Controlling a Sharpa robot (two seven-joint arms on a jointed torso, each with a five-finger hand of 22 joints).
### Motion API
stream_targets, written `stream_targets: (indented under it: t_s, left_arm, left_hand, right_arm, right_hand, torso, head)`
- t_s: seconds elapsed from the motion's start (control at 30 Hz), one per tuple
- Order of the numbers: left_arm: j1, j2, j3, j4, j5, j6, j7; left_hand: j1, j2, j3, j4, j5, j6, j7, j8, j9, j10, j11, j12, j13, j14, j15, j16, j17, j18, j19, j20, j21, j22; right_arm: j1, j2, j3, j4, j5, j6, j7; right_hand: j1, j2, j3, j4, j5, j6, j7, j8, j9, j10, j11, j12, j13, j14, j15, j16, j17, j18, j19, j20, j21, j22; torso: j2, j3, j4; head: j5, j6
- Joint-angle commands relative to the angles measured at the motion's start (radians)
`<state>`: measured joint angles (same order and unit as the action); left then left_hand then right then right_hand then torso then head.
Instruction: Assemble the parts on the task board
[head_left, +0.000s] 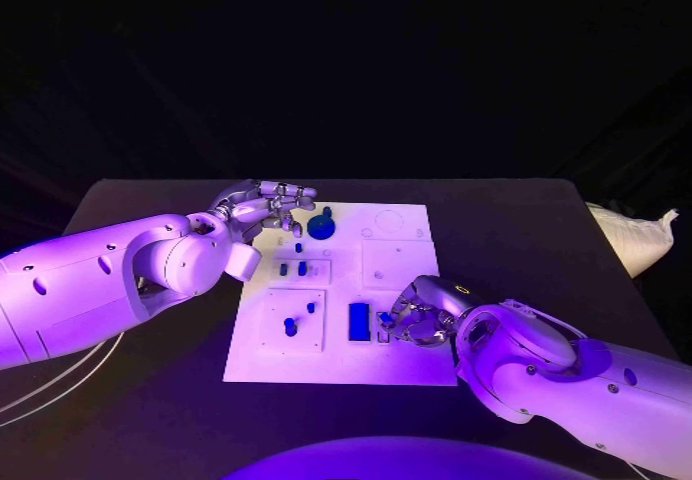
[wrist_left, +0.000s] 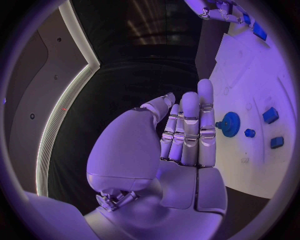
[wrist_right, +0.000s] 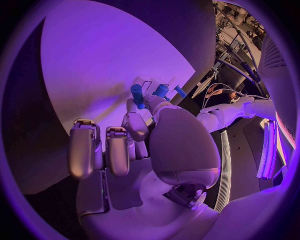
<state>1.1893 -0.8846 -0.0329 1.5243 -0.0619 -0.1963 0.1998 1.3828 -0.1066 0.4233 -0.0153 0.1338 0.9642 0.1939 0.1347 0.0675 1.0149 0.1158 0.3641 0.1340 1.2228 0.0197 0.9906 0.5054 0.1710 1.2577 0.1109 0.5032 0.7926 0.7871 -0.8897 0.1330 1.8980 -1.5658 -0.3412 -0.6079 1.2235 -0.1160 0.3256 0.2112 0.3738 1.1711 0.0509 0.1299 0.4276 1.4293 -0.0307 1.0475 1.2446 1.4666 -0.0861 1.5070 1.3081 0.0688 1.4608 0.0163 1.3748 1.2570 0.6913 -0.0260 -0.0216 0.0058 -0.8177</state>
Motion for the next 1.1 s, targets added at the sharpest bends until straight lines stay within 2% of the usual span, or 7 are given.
stream_targets:
  t_s: [0.03, 0.27, 0.57, 0.73, 0.97, 1.1]
  left_arm:
    - [0.0, 0.002, 0.0, 0.001, -0.007, 0.024, 0.0]
    - [0.0, 0.004, 0.0, 0.0, -0.008, 0.025, -0.002]
    - [0.0, 0.004, 0.0, 0.0, -0.009, 0.027, -0.003]
    - [0.0, 0.004, 0.0, 0.001, -0.01, 0.027, -0.003]
    - [0.0, 0.002, 0.0, 0.002, -0.014, 0.026, -0.002]
    - [0.0, 0.002, 0.0, 0.002, -0.017, 0.03, -0.002]
  left_hand:
    - [0.005, 0.004, 0.002, -0.005, 0.007, -0.008, 0.002, 0.007, 0.001, -0.009, -0.001, 0.006, 0.001, -0.007, 0.002, 0.001, -0.001, 0.01, 0.001, 0.004, -0.004, -0.001]
    - [0.005, 0.003, 0.002, -0.006, 0.007, -0.008, 0.002, 0.007, 0.001, -0.01, -0.001, 0.007, 0.001, -0.008, 0.002, 0.001, -0.001, 0.01, 0.001, 0.004, -0.004, -0.001]
    - [0.005, 0.003, 0.002, -0.006, 0.007, -0.008, 0.002, 0.007, 0.001, -0.01, -0.001, 0.007, 0.001, -0.008, 0.002, 0.001, -0.001, 0.01, 0.001, 0.004, -0.004, -0.001]
    - [0.005, 0.003, 0.002, -0.006, 0.007, -0.008, 0.002, 0.007, 0.001, -0.01, -0.001, 0.007, 0.001, -0.008, 0.002, 0.001, -0.001, 0.01, 0.001, 0.004, -0.004, -0.001]
    - [0.005, 0.003, 0.002, -0.006, 0.007, -0.008, 0.002, 0.007, 0.001, -0.01, -0.001, 0.007, 0.001, -0.008, 0.002, 0.001, -0.001, 0.01, 0.001, 0.004, -0.004, -0.001]
    - [0.007, 0.002, 0.002, -0.008, 0.006, -0.008, 0.002, 0.008, 0.001, -0.011, -0.001, 0.01, 0.001, -0.009, 0.002, 0.0, -0.002, 0.01, 0.0, 0.004, -0.005, -0.001]
  right_arm:
    - [0.0, 0.004, 0.0, -0.002, 0.002, 0.008, -0.013]
    - [0.0, 0.007, 0.0, 0.001, 0.001, 0.025, -0.013]
    - [0.0, 0.009, 0.0, 0.001, -0.006, 0.046, -0.015]
    - [0.002, 0.012, 0.0, -0.001, -0.007, 0.055, -0.015]
    - [0.005, 0.015, 0.0, -0.005, -0.007, 0.064, -0.016]
    - [0.006, 0.017, 0.0, -0.007, -0.007, 0.063, -0.017]
  right_hand:
    - [-0.018, 0.003, -0.01, 0.002, 0.0, 0.016, -0.007, 0.007, 0.027, 0.01, 0.0, 0.015, 0.01, 0.089, -0.009, 0.006, 0.191, -0.005, 0.01, -0.005, 0.006, 0.005]
    - [-0.039, 0.013, -0.025, 0.012, -0.004, 0.024, -0.01, 0.011, 0.028, 0.021, -0.003, 0.04, 0.028, 0.091, -0.011, 0.014, 0.202, -0.007, 0.014, -0.008, 0.014, 0.017]
    - [-0.068, 0.022, -0.045, 0.028, -0.008, 0.026, -0.01, 0.013, 0.025, 0.022, -0.003, 0.041, 0.031, 0.091, -0.012, 0.015, 0.202, -0.007, 0.014, -0.009, 0.015, 0.019]
    - [-0.086, 0.026, -0.063, 0.039, -0.015, 0.028, -0.01, 0.014, 0.022, 0.022, -0.003, 0.042, 0.033, 0.091, -0.012, 0.015, 0.203, -0.008, 0.015, -0.009, 0.015, 0.021]
    - [-0.107, 0.038, -0.099, 0.054, -0.065, 0.027, -0.009, 0.015, 0.017, 0.02, -0.002, 0.036, 0.033, 0.091, -0.011, 0.013, 0.2, -0.007, 0.013, -0.009, 0.012, 0.016]
    - [-0.114, 0.043, -0.123, 0.062, -0.107, 0.023, -0.007, 0.013, 0.013, 0.015, 0.0, 0.022, 0.028, 0.089, -0.01, 0.008, 0.195, -0.005, 0.009, -0.007, 0.006, 0.007]
  torso:
    - [0.001, 0.0006, 0.0007]
    - [0.0, 0.0007, 0.0028]
    - [0.0, 0.0004, 0.0013]
    - [0.001, -0.0005, 0.0034]
    - [0.0, -0.0011, 0.004]
    - [0.0, -0.0012, 0.0036]
  head:
    - [0.0, 0.0]
    - [-0.001, -0.001]
    - [-0.001, -0.002]
    - [-0.006, -0.001]
    - [-0.003, -0.003]
    - [-0.003, -0.004]
